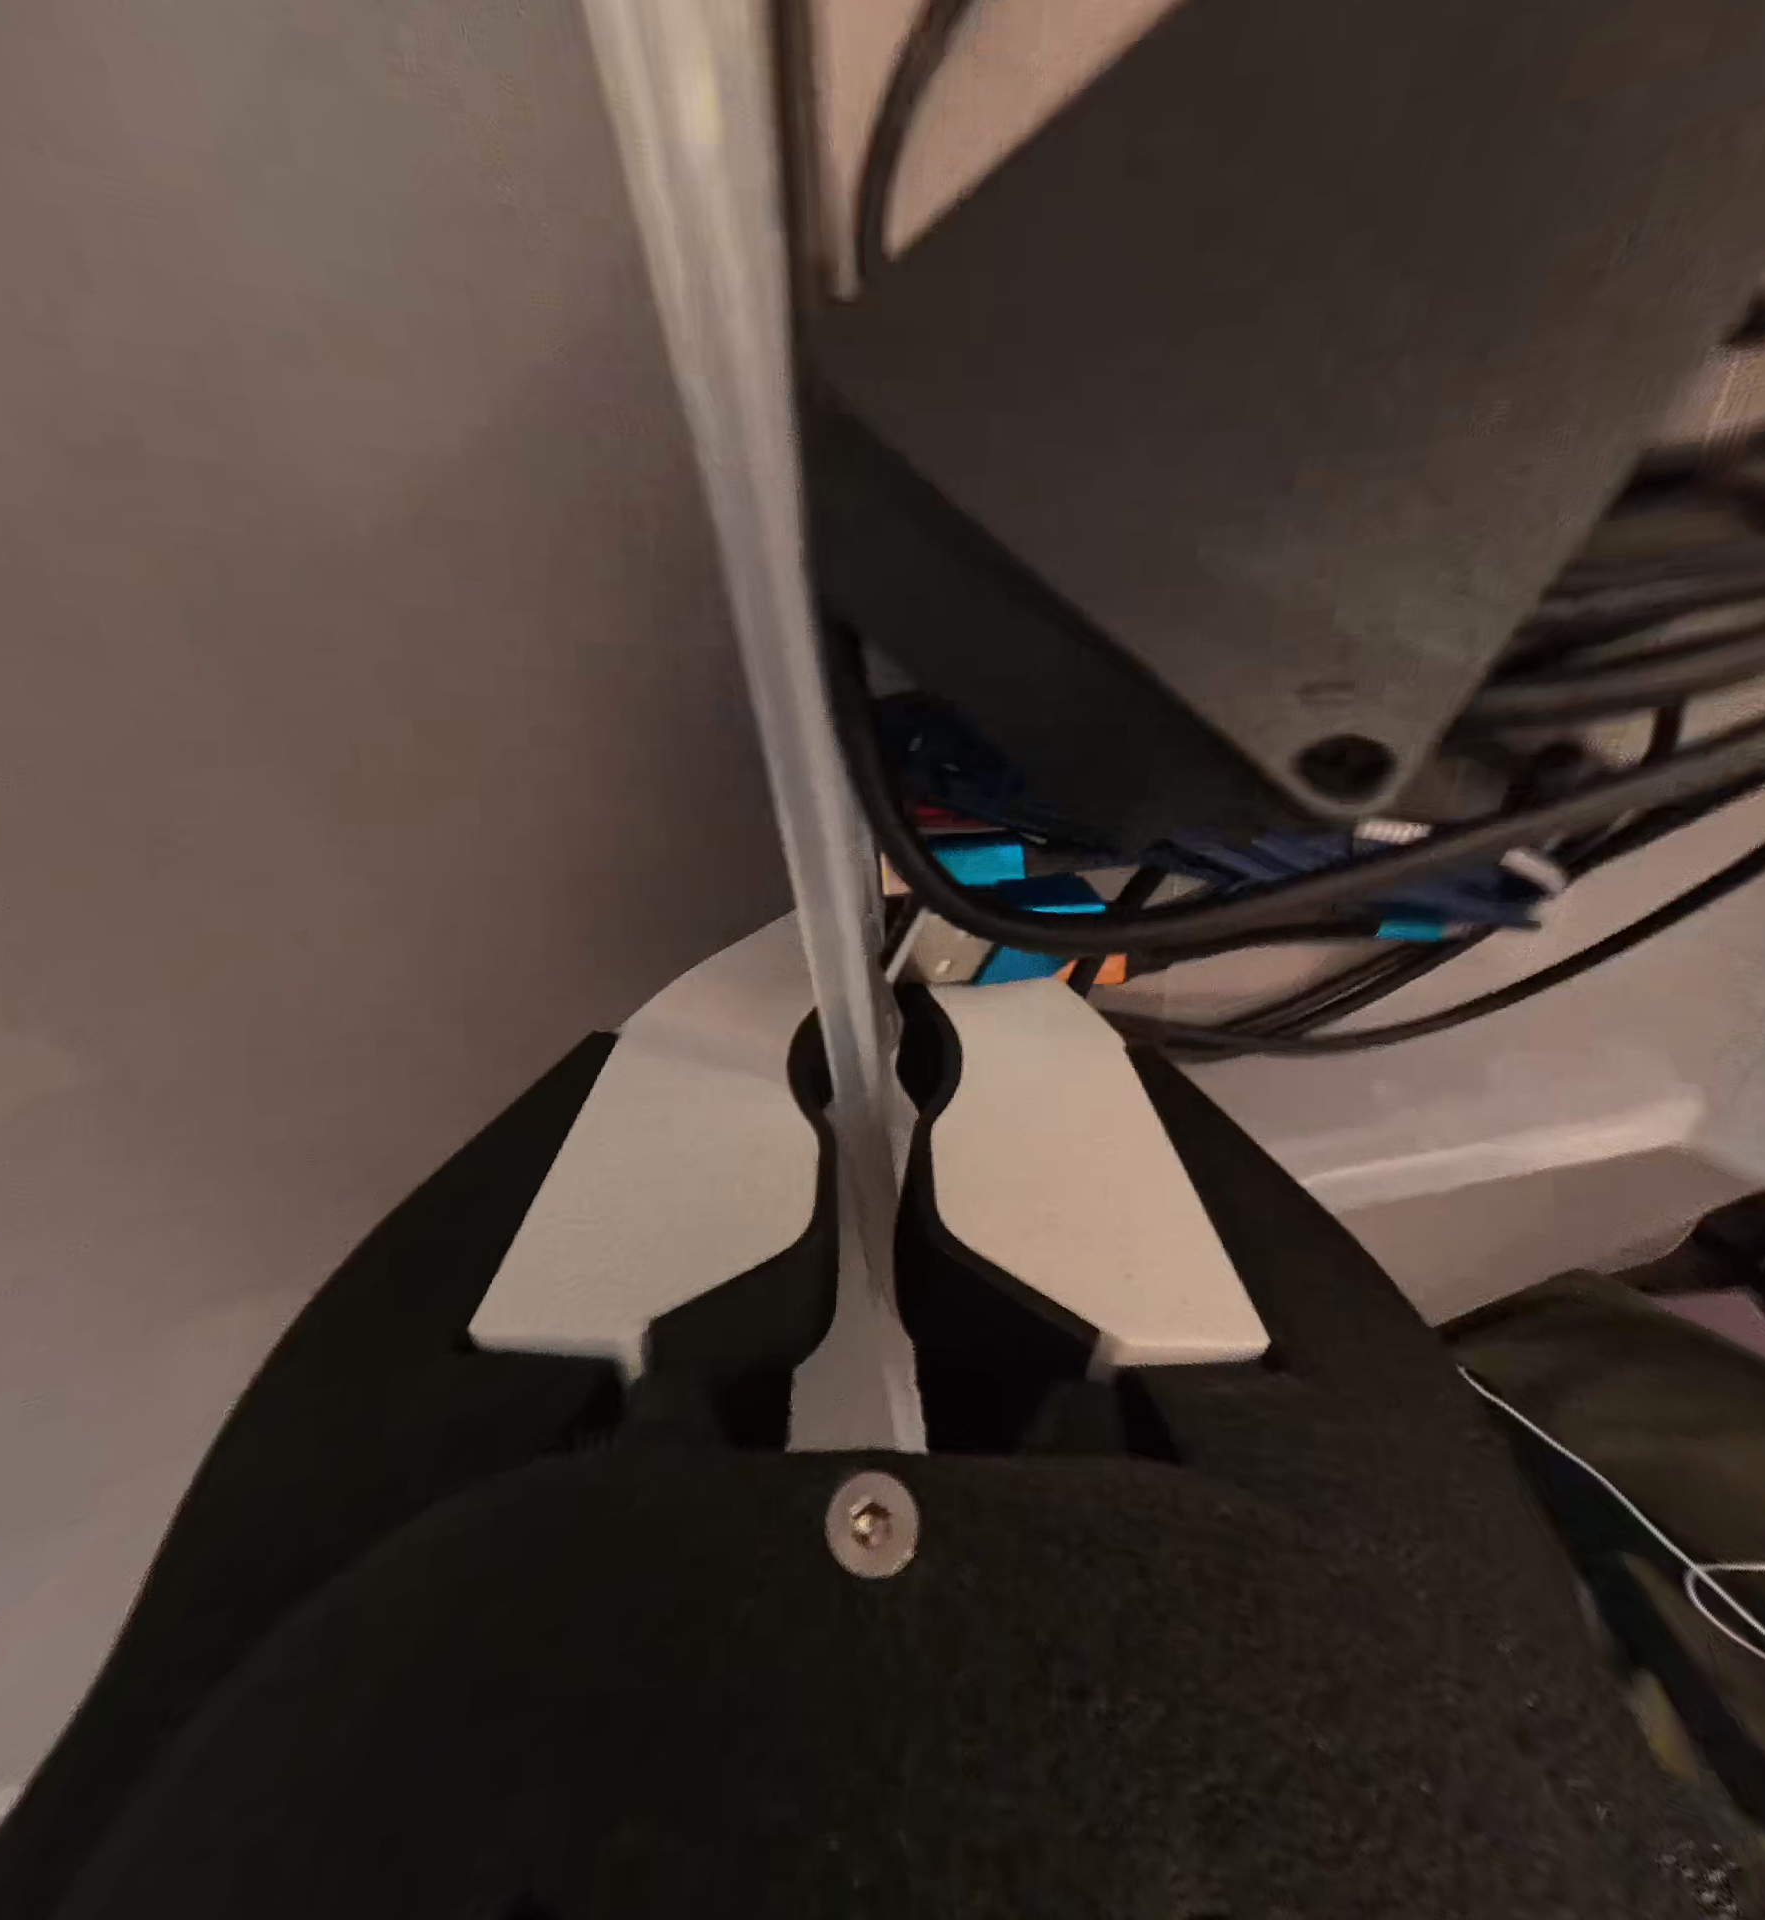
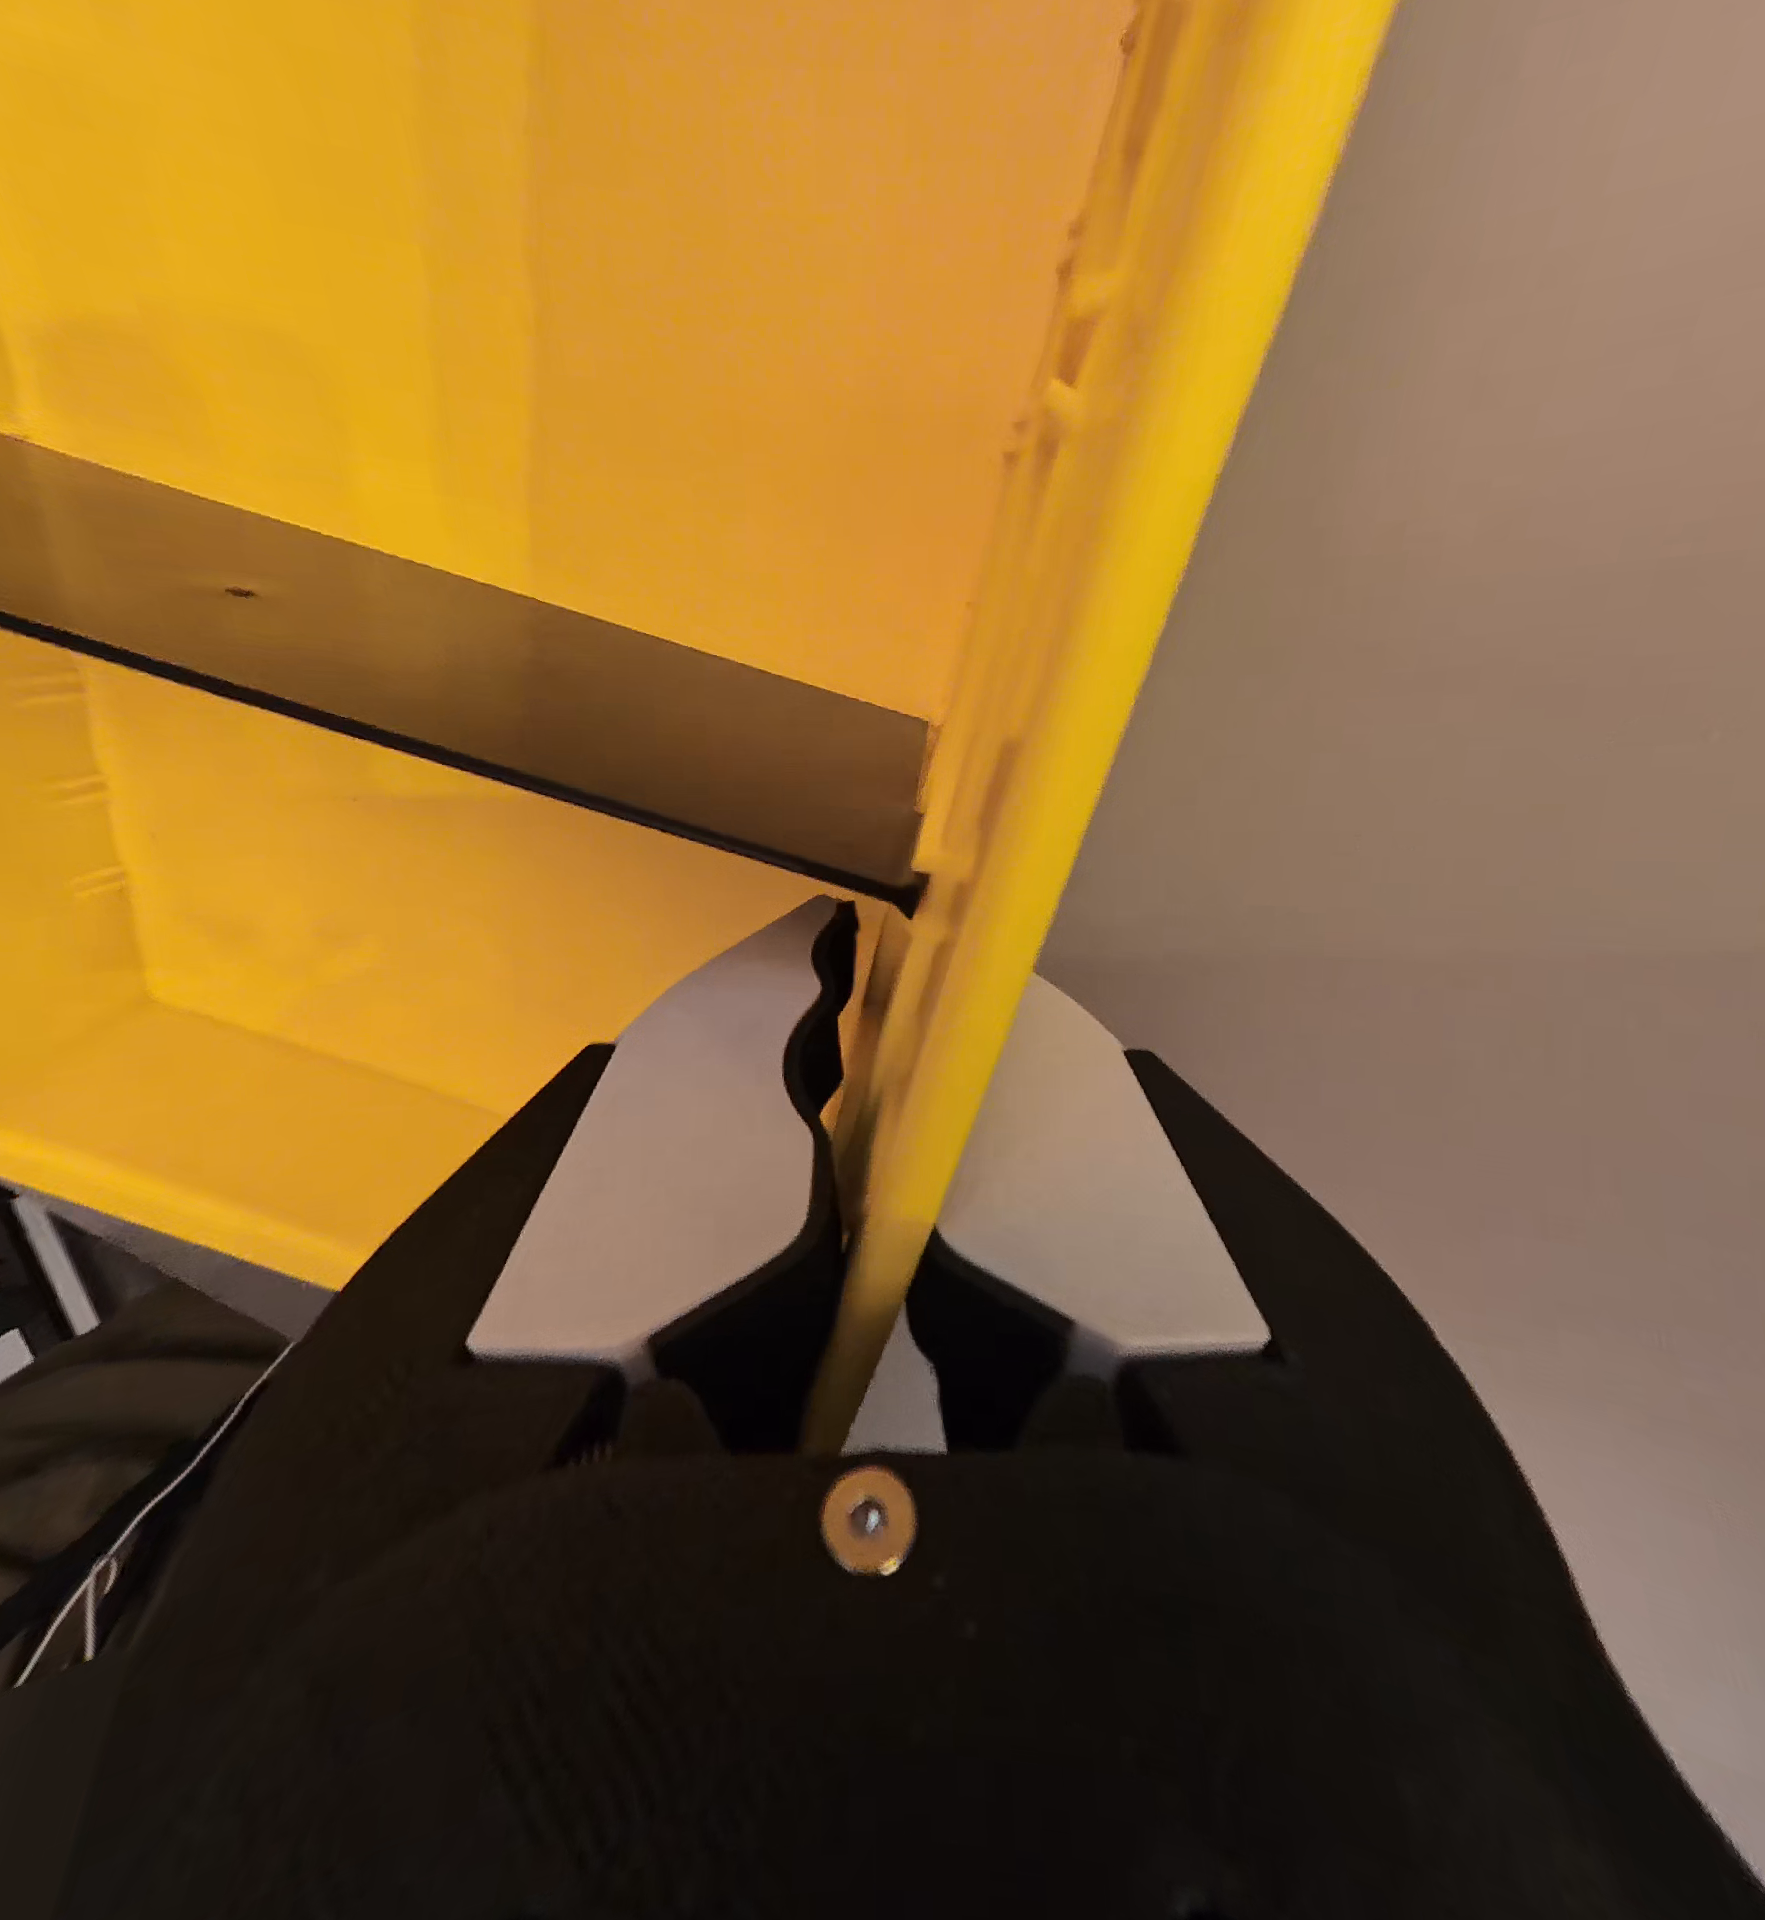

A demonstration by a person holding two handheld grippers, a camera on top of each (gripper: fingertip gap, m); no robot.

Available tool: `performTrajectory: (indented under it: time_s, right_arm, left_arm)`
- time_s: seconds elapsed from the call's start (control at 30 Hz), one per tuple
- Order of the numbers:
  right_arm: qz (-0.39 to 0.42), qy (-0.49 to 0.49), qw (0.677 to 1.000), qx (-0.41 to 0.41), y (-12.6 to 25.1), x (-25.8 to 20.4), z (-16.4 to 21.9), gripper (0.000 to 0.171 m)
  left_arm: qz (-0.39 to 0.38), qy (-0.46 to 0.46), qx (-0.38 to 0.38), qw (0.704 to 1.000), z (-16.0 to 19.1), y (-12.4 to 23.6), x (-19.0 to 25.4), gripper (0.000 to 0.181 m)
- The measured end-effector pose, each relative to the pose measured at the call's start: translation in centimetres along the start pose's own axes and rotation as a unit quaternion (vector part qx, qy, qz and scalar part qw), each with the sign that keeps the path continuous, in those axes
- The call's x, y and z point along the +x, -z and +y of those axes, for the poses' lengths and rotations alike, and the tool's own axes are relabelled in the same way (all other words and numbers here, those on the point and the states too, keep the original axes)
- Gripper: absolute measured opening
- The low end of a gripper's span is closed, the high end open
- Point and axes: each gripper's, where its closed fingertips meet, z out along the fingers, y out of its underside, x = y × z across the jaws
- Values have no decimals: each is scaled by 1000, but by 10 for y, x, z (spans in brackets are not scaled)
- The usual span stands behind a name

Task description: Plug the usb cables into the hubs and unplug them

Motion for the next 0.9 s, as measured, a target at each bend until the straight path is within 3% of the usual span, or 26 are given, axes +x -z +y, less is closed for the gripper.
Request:
performTrajectory:
  time_s: [0.3,0.43,0.73,0.9]
  right_arm:
    - [31,31,998,-44,-17,-37,-25,23]
    - [50,50,996,-58,-25,-50,-33,20]
    - [35,49,994,-92,-41,-87,-34,23]
    - [24,50,994,-93,-41,-90,-31,25]
  left_arm:
    - [32,71,40,996,32,12,-71,6]
    - [27,120,70,990,55,18,-110,7]
    - [4,261,118,958,117,33,-202,6]
    - [20,309,128,942,138,37,-222,7]
